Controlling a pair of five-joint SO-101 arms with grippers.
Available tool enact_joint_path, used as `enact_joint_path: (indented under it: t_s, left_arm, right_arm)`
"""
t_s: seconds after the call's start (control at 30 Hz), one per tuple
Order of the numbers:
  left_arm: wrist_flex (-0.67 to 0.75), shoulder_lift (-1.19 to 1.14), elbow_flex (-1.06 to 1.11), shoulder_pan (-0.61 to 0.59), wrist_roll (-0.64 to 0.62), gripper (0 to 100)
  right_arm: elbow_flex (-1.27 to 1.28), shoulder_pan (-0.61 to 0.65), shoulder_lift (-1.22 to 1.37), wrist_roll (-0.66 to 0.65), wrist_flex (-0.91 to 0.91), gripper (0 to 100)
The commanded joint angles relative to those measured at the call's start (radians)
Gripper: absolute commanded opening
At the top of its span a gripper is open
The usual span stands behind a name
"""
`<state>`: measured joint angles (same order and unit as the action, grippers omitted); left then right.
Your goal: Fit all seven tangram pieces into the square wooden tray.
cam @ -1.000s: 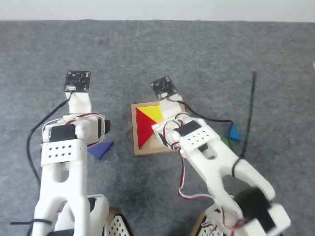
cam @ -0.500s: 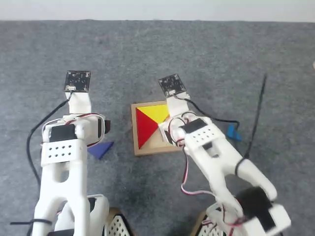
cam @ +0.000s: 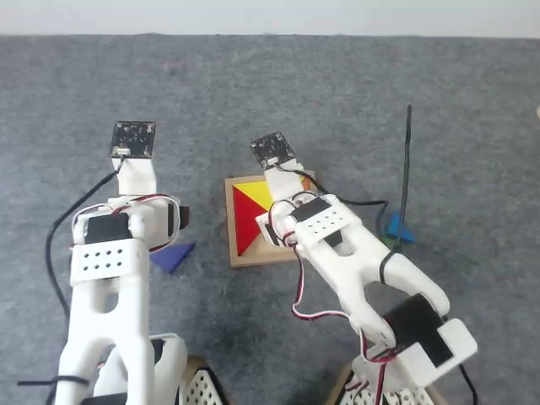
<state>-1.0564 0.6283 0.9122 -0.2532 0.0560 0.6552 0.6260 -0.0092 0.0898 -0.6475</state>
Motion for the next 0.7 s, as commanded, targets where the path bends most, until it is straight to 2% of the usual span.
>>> enact_joint_path:
  t_s: [0.0,0.23,0.67]
  left_arm:
    - [0.015,0.011,-0.008,0.003,-0.003,22]
    - [0.014,0.011,-0.008,0.003,-0.003,22]
    - [0.014,0.011,-0.008,0.003,-0.003,22]
  right_arm:
    - [-0.055,-0.005,-0.068,0.011,-0.024,6.2]
    - [0.023,0.016,-0.209,0.014,-0.05,6.2]
    - [0.015,0.047,0.002,0.012,0.056,6.1]
